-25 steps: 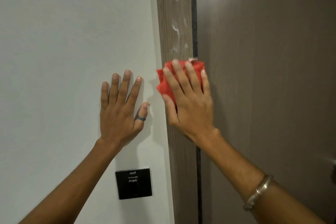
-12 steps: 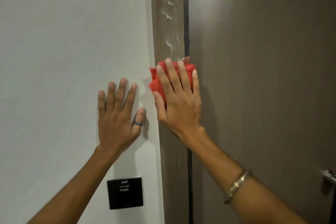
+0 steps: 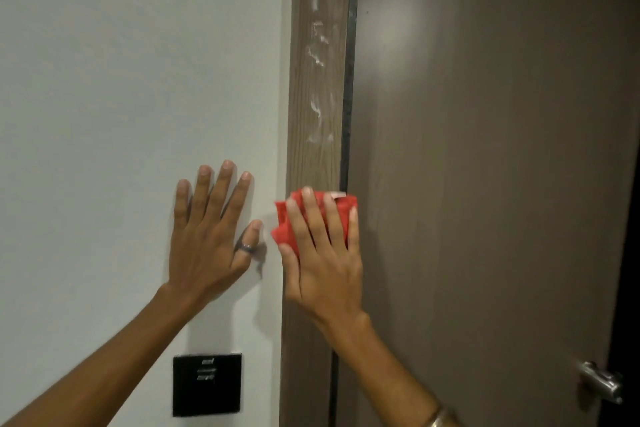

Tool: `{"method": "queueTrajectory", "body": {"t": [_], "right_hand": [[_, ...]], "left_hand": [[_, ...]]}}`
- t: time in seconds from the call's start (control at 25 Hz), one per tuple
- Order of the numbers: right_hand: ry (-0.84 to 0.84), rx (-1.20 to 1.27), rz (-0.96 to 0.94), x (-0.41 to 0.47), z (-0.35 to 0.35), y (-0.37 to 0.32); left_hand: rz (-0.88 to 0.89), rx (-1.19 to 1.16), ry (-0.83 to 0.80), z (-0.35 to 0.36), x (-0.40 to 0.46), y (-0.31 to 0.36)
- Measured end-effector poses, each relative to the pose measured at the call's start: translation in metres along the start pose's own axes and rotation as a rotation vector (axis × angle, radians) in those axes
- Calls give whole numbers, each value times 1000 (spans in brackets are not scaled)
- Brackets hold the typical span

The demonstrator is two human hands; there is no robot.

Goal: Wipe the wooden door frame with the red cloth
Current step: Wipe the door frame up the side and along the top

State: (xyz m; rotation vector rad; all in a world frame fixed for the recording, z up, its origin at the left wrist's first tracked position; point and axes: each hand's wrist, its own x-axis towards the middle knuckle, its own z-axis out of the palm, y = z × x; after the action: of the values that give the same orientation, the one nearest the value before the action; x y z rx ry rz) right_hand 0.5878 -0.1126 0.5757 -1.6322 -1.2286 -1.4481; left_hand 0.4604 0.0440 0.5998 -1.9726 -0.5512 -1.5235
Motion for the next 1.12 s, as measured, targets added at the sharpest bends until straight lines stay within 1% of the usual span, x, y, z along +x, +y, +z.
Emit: {"method": "queueTrajectory", "body": {"t": [0.08, 0.16, 0.24, 0.36, 0.48, 0.56, 0.6, 0.68, 0.76, 0.8, 0.92, 0.96, 1.04, 1.12], "right_hand": [[48, -19, 7, 60, -5, 10], [86, -23, 42, 89, -7, 13], [98, -21, 103, 78, -4, 3], [92, -41, 94, 53, -1, -8], [88, -39, 13, 108, -13, 12], [89, -29, 3, 148, -22, 24], [108, -21, -4, 153, -21, 26], [129, -22, 6, 135, -16, 20], [126, -53, 22, 112, -10, 12], [115, -76, 17, 115, -11, 12], [53, -49, 16, 180, -28, 18], [64, -33, 26, 202, -32, 21], [138, -22, 49, 218, -29, 25], [200, -39, 98, 199, -20, 16]], "left_hand": [[-8, -15, 16, -1, 9, 3], [-28, -23, 25, -2, 21, 5], [-31, -33, 27, -4, 26, 8], [-4, -55, 32, -6, 28, 2], [4, -45, 35, -10, 53, -3], [-23, -56, 48, -12, 71, -7], [-31, -64, 55, -12, 77, -8], [-31, -80, 70, -13, 80, -8], [-12, -81, 51, -15, 80, -11], [5, -74, 38, -18, 83, -12], [9, -77, 38, -26, 118, -15], [-2, -80, 49, -26, 129, -17], [-18, -77, 73, -20, 139, -13], [-21, -80, 76, -20, 139, -13]]}}
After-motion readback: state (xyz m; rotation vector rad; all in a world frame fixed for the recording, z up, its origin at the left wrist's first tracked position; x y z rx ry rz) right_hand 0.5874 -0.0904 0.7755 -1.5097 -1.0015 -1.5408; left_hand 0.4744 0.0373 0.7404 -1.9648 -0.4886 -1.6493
